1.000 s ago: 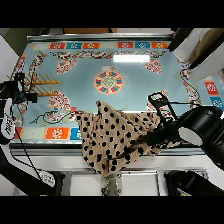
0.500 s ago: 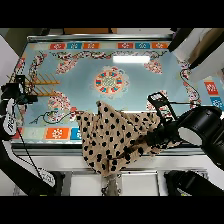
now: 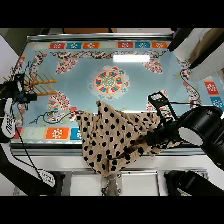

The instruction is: Fold the clothes and pants, and hang the long-sleeved shirts on hangers.

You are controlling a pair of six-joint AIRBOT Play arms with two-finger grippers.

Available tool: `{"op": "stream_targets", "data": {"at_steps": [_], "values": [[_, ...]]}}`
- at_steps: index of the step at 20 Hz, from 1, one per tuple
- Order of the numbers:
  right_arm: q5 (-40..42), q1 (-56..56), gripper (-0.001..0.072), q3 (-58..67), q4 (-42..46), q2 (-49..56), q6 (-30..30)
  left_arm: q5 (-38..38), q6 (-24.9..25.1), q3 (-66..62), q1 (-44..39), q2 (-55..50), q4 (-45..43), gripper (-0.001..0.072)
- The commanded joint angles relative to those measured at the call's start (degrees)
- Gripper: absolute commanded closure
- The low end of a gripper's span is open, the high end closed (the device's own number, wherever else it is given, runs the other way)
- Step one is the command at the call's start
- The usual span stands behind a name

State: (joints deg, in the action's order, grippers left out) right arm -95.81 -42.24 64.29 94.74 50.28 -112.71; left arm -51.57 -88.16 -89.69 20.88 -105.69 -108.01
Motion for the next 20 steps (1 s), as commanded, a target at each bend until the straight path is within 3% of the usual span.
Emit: {"op": "stream_targets", "data": {"at_steps": [1, 6, 9, 11, 13, 16, 18, 20], "values": [[-0.04, -0.04, 0.0698, -0.02, -0.02, -0.02, -0.02, 0.26, 0.37, -0.07, -1.22, 6.69, -0.46, 0.07], [-0.02, -0.04, 0.0698, -0.02, -0.02, -0.02, -0.02, -3.26, 1.16, -0.04, -5.95, 17.07, -0.28, 0.07], [-0.04, -0.04, 0.0698, -0.02, -0.02, -0.02, -0.02, -5.05, 4.98, -0.04, -10.64, 22.16, 1.05, 0.07], [-0.04, -0.04, 0.0698, -0.02, -0.02, -0.02, -0.02, -6.51, 15.17, 2.08, -14.19, 27.06, 8.11, 0.07], [-0.02, -0.04, 0.0698, -0.02, -0.02, -0.02, -0.02, -11.02, 31.58, 7.58, -17.18, 33.22, 18.69, 0.07], [-0.02, -0.04, 0.0698, -0.02, -0.02, -0.02, -0.02, -25.18, 55.1, 16.79, -18.99, 42.03, 32.81, 0.07], [-0.02, -0.04, 0.0698, -0.02, -0.02, -0.02, -0.02, -35.06, 62.12, 20.68, -18.34, 46.12, 39.26, 0.07], [-0.04, -0.04, 0.0698, -0.02, -0.02, -0.02, -0.02, -43.76, 62.84, 23.5, -17.14, 48.76, 42.56, 0.07]]}}
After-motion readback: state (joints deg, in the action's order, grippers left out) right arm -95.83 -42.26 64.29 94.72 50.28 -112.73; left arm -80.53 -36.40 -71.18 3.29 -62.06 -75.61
